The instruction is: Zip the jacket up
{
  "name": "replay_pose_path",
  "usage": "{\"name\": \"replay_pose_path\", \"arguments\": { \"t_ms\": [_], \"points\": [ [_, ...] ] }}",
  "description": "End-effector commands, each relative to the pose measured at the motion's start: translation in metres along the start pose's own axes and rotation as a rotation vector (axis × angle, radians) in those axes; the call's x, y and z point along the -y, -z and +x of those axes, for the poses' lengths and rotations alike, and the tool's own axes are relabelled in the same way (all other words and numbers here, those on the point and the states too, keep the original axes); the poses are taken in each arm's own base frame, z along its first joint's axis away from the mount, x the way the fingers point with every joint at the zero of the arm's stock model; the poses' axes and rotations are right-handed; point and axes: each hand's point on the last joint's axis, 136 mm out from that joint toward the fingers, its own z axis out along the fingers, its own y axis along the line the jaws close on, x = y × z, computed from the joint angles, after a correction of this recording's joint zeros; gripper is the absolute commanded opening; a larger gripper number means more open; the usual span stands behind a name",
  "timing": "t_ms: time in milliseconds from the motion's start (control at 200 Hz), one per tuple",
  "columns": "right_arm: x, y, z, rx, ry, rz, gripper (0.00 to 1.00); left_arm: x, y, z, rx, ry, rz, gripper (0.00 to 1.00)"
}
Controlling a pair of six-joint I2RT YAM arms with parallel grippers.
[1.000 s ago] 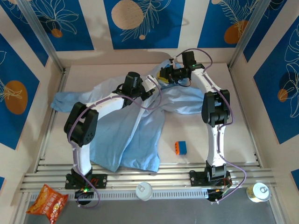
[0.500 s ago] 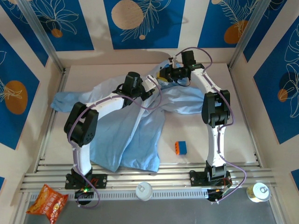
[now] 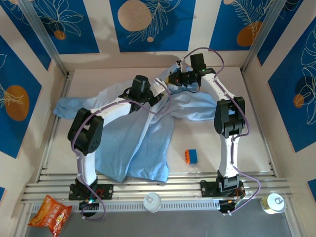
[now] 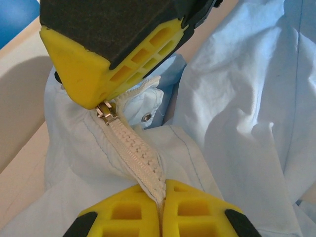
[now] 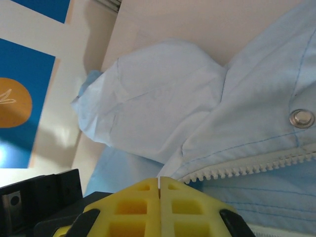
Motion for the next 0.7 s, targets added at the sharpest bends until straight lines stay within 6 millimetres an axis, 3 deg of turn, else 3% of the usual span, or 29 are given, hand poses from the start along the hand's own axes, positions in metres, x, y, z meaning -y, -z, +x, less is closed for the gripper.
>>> {"name": "replay_pose_path", "arguments": {
  "t_ms": [0, 280, 695],
  "points": [
    [-0.010, 0.005, -0.010, 0.052, 0.137, 0.065, 0.00, -0.007, 0.008, -0.016, 0.039, 0.047, 0.015, 0.00],
    [0.005, 0.001, -0.031, 0.124, 0.267, 0.188, 0.00, -0.008, 0.017, -0.020, 0.046, 0.097, 0.025, 0.00],
    [0.032, 0.003, -0.053, 0.163, 0.280, 0.265, 0.00, -0.010, 0.024, -0.017, 0.049, 0.117, 0.019, 0.00]
  ]
}}
